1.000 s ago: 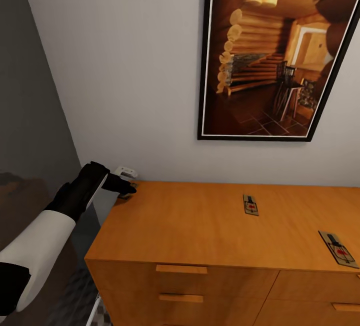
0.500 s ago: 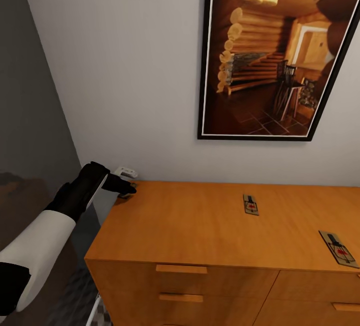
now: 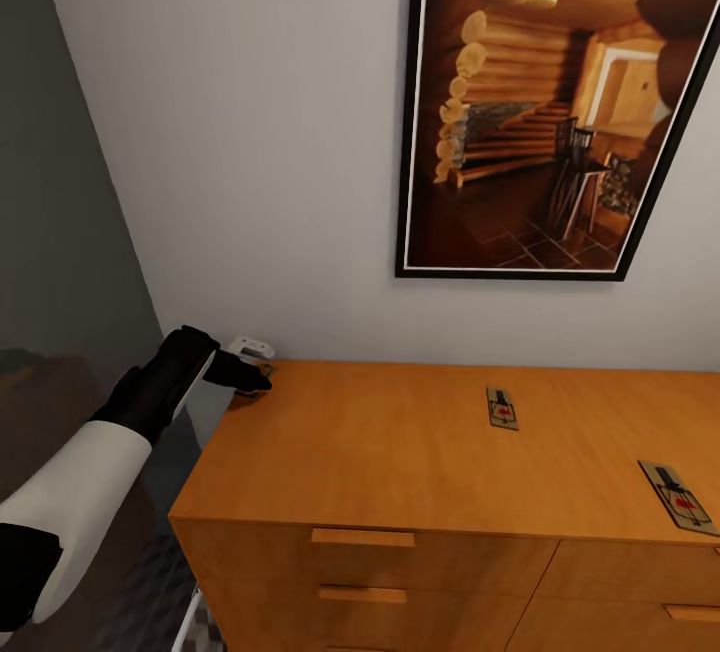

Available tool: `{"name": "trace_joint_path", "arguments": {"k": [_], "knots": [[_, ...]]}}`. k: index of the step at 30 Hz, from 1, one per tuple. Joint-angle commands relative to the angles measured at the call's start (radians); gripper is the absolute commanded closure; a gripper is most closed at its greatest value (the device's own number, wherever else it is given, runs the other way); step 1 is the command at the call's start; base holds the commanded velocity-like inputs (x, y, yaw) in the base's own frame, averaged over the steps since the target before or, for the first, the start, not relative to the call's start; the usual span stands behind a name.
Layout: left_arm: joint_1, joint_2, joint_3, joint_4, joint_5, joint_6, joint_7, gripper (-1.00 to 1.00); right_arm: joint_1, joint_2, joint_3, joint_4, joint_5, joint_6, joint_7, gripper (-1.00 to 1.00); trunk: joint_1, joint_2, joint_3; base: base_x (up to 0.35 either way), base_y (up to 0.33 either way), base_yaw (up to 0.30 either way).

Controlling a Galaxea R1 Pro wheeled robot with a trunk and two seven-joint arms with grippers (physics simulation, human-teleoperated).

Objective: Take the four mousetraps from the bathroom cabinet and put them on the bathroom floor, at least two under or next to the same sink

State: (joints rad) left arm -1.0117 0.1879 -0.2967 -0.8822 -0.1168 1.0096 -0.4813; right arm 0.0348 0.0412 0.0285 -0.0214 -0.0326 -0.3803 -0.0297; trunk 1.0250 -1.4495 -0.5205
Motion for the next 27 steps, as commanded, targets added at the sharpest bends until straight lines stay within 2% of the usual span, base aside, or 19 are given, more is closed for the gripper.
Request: {"name": "trace_joint_path", "arguments": {"k": [1, 27], "knots": [[-0.001, 0.001, -0.002, 0.0, -0.011, 0.001, -0.009, -1.0, 0.0, 0.0, 0.004, -0.002, -0.006, -0.002, -0.001, 1.0, 0.0, 0.0, -0.001, 0.0, 0.0, 0.0], [-0.001, 0.001, -0.002, 0.022, -0.012, 0.0, -0.008, -1.0, 0.0, 0.0, 0.004, -0.002, -0.006, -0.002, -0.001, 1.0, 0.0, 0.0, -0.003, 0.0, 0.0, 0.0]]}}
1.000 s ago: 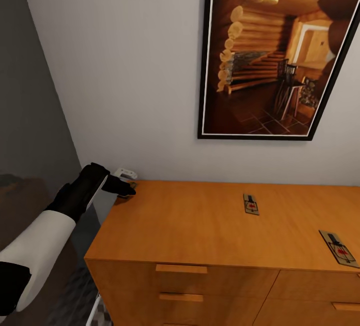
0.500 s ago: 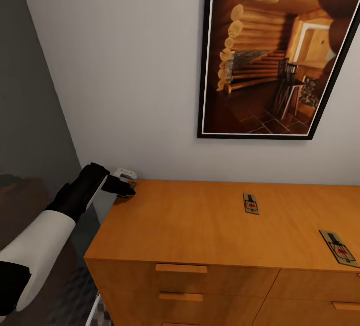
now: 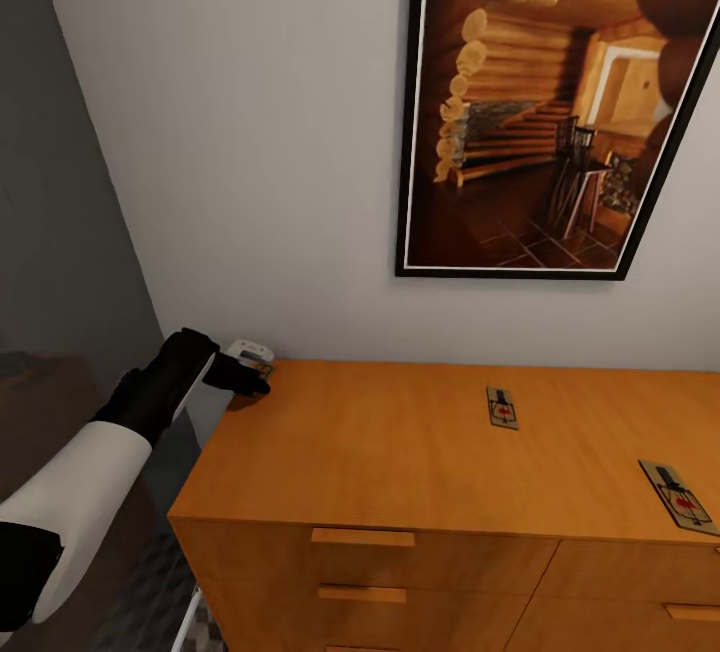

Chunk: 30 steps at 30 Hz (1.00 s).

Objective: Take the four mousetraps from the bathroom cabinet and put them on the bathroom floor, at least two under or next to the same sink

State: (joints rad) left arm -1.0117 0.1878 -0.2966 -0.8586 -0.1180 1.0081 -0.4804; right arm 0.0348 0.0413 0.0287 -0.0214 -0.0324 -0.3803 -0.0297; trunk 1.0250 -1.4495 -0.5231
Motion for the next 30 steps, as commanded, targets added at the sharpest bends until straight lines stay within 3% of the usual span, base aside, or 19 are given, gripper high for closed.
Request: {"name": "trace_joint_path", "arguments": {"k": [1, 30], "knots": [[-0.001, 0.001, -0.003, -0.001, -0.01, 0.001, -0.009, -1.0, 0.0, 0.0, 0.004, -0.002, -0.006, -0.002, -0.001, 1.0, 0.0, 0.0, -0.001, 0.0, 0.0, 0.0], [-0.001, 0.001, -0.003, 0.018, -0.011, 0.001, -0.009, -1.0, 0.0, 0.0, 0.004, -0.002, -0.006, -0.002, -0.001, 1.0, 0.0, 0.0, -0.001, 0.0, 0.0, 0.0]]}}
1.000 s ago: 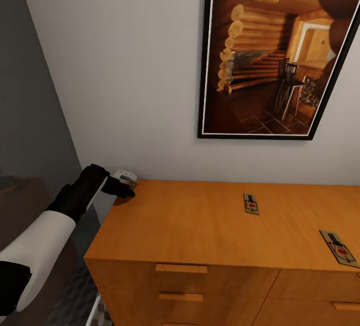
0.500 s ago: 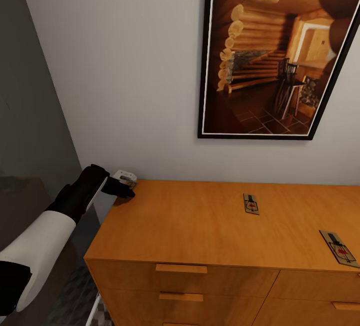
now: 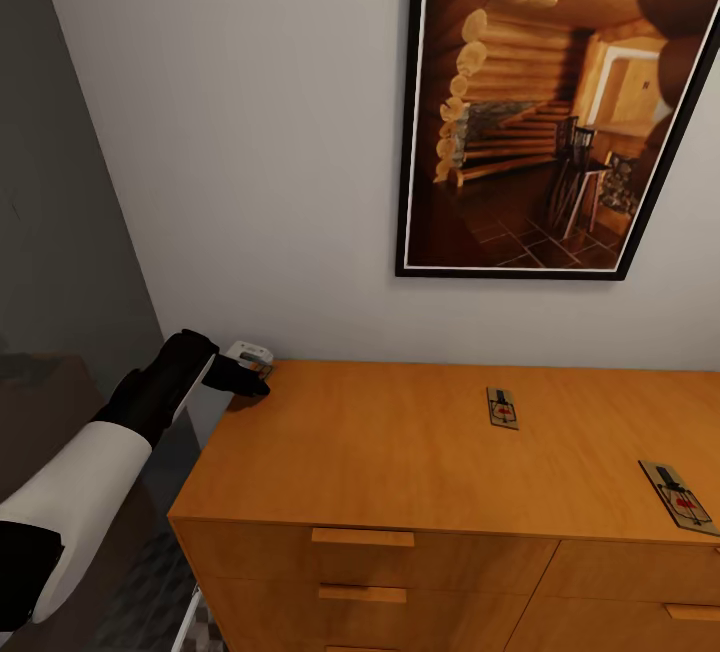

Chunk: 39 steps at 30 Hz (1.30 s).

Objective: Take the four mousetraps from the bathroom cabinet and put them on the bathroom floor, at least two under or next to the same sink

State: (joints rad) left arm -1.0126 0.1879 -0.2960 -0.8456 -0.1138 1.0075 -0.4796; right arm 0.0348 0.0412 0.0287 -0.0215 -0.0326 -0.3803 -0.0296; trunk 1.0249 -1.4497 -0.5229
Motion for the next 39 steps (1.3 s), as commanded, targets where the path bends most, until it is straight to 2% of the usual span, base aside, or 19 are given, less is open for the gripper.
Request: {"name": "trace_joint_path", "arguments": {"k": [1, 24, 25, 39], "knots": [[0.0, 0.001, -0.003, 0.008, -0.015, 0.001, -0.01, -1.0, 0.001, 0.0, 0.004, -0.002, -0.006, -0.002, -0.001, 1.0, 0.0, 0.0, -0.001, 0.0, 0.0, 0.0], [0.0, 0.001, -0.003, 0.026, -0.015, 0.0, -0.01, -1.0, 0.001, 0.001, 0.004, -0.002, -0.006, -0.002, -0.001, 1.0, 0.0, 0.0, -0.001, 0.0, 0.0, 0.0], [0.0, 0.001, -0.003, 0.026, -0.015, 0.0, -0.01, 1.0, 0.001, 0.001, 0.004, -0.002, -0.006, -0.002, -0.001, 1.0, 0.0, 0.0, -0.001, 0.0, 0.0, 0.0], [0.0, 0.001, -0.003, 0.025, -0.015, 0.0, -0.01, 1.0, 0.001, 0.001, 0.004, -0.002, -0.006, -0.002, -0.001, 1.0, 0.0, 0.0, -0.001, 0.0, 0.0, 0.0]]}}
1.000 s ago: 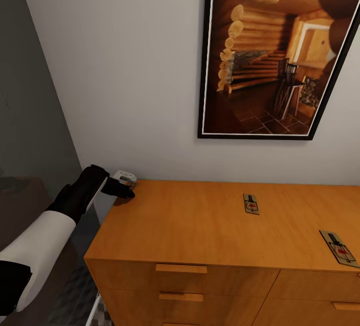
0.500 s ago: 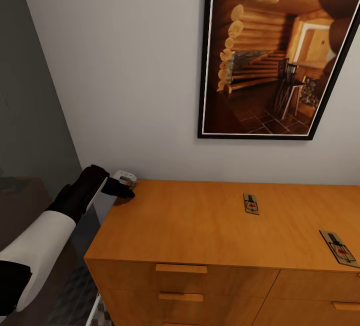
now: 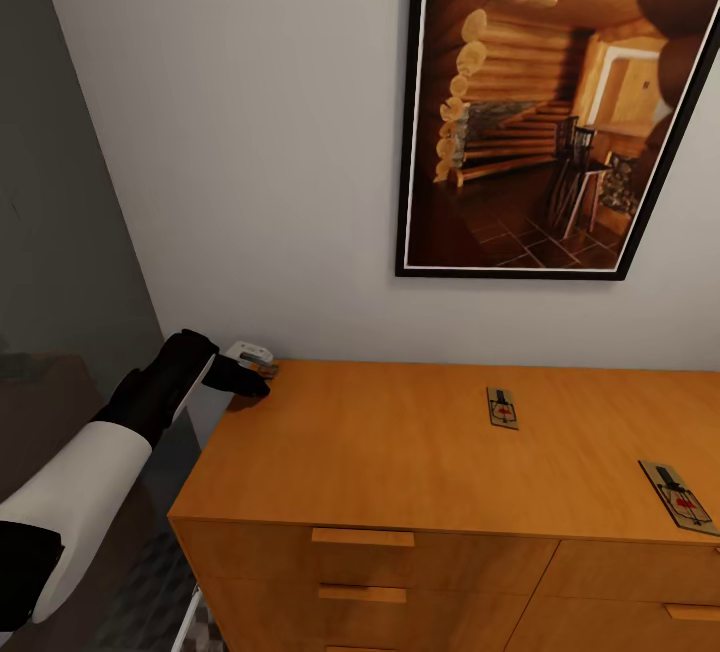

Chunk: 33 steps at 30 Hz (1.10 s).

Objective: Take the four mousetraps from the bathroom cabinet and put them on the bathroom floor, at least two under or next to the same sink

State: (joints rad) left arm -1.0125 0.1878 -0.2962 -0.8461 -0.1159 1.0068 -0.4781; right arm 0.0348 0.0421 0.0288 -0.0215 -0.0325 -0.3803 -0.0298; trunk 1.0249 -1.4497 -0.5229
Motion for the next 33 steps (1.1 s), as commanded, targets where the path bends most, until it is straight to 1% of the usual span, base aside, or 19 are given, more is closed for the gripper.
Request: {"name": "trace_joint_path", "arguments": {"k": [1, 21, 27, 33], "knots": [[0.0, 0.001, -0.003, 0.025, -0.013, 0.001, -0.011, 1.0, 0.0, 0.0, 0.003, -0.002, -0.006, -0.002, -0.001, 1.0, 0.0, 0.0, -0.001, 0.0, 0.0, 0.0], [0.0, 0.003, 0.002, 0.013, -0.016, 0.002, -0.011, 1.0, 0.0, 0.001, 0.003, -0.002, -0.006, -0.002, -0.001, 1.0, 0.0, 0.0, -0.001, 0.0, 0.0, 0.0], [0.0, 0.008, 0.003, -0.011, -0.016, 0.003, -0.011, 1.0, 0.0, 0.001, 0.003, -0.002, -0.006, -0.002, -0.001, 1.0, 0.0, 0.0, -0.001, 0.0, 0.0, 0.0], [0.0, 0.018, 0.005, -0.064, -0.015, 0.005, -0.011, 1.0, 0.0, 0.001, 0.003, -0.002, -0.005, -0.002, -0.001, 1.0, 0.0, 0.0, -0.001, 0.0, 0.0, 0.0]]}}
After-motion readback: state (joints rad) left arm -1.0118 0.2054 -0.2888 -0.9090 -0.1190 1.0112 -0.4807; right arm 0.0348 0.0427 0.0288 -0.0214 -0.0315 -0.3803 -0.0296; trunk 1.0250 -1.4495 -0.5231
